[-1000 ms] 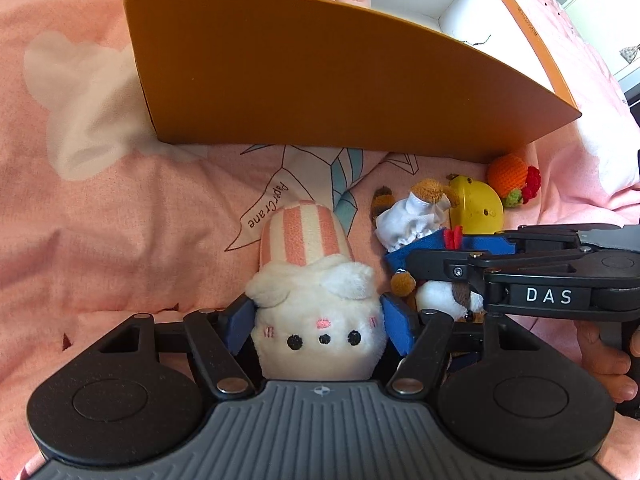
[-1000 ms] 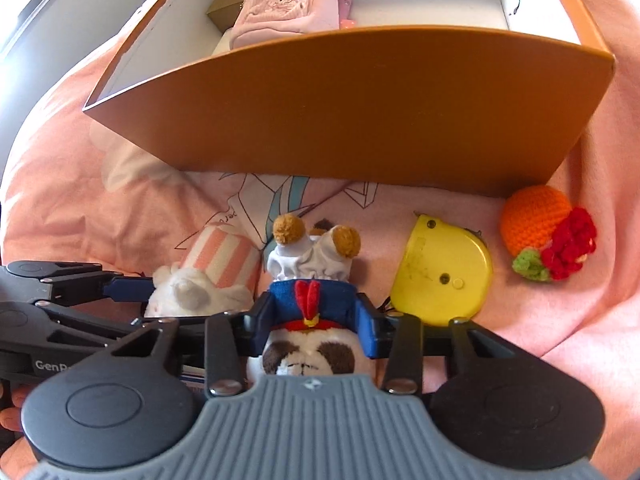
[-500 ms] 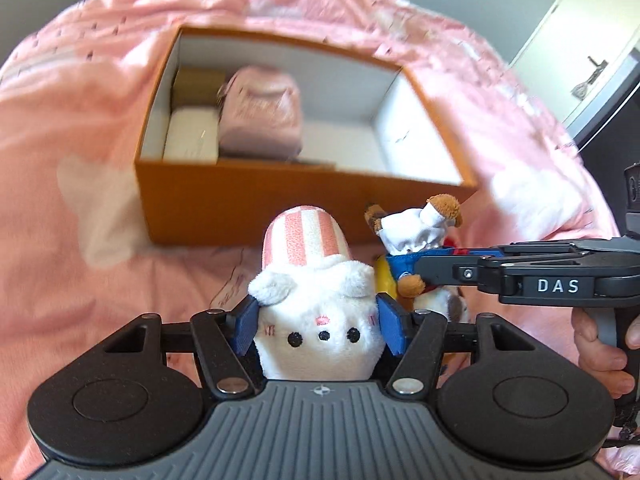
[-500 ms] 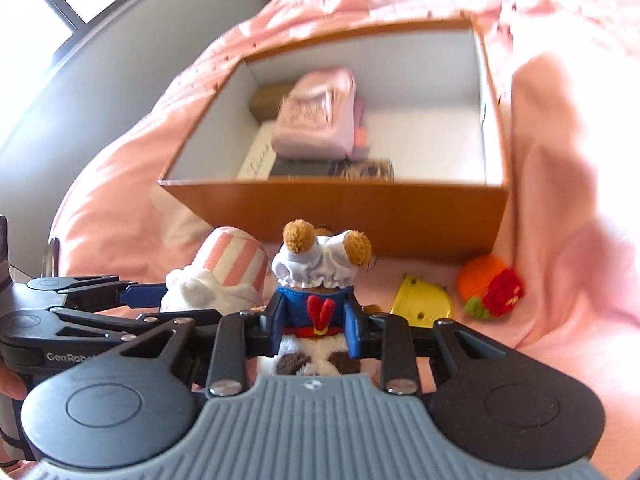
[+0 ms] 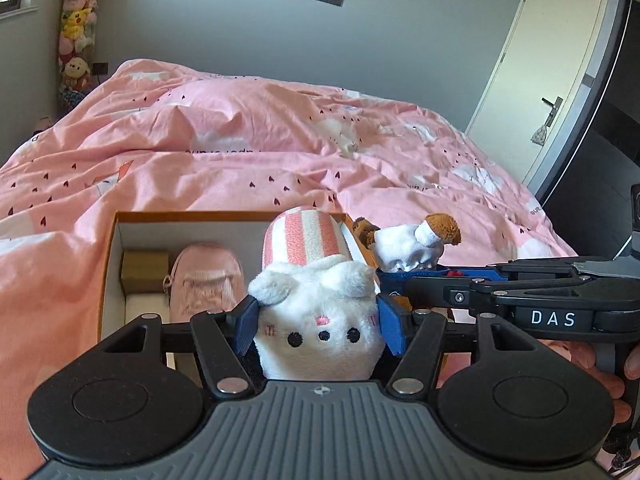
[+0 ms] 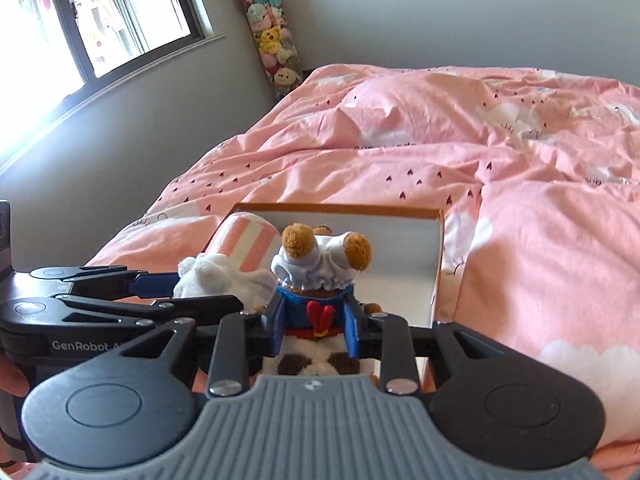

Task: Organize objects
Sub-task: 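Lift both plush toys and carry them toward the orange box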

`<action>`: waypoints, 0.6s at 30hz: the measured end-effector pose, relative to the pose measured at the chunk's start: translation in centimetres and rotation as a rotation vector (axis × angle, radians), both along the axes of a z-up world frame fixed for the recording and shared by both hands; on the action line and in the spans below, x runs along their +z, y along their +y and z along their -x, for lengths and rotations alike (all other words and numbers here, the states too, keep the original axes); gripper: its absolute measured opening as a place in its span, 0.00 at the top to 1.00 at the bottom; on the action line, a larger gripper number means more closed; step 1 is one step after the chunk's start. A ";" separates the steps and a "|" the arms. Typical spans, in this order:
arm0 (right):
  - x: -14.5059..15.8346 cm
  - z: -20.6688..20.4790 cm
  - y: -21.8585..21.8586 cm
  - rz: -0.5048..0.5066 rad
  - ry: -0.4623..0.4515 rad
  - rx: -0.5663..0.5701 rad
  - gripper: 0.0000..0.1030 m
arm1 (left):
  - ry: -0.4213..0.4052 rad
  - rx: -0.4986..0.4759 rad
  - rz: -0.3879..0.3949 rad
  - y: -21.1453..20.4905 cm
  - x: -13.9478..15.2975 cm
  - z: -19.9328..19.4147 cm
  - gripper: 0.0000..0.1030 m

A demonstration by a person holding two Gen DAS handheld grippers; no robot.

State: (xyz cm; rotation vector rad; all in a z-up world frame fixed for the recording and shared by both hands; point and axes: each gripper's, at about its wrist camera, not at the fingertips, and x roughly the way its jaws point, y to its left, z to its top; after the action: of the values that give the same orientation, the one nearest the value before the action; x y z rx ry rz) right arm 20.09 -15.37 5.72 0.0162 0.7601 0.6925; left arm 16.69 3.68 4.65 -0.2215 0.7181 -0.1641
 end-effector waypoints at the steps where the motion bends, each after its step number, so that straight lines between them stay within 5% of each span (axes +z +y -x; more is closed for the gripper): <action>1: 0.2 -0.9 0.1 0.001 -0.006 -0.009 0.70 | -0.004 0.000 0.002 0.1 0.0 -0.8 0.32; 18: -6.5 -13.9 3.8 0.138 0.161 -0.046 0.71 | 0.173 -0.031 -0.014 1.2 -7.1 -11.1 0.32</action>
State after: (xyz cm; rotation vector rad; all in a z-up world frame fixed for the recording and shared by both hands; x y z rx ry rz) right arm 33.99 -11.61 -0.81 -0.0364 0.9576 0.5989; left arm 27.81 4.84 -2.42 -0.2132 0.8943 -0.1707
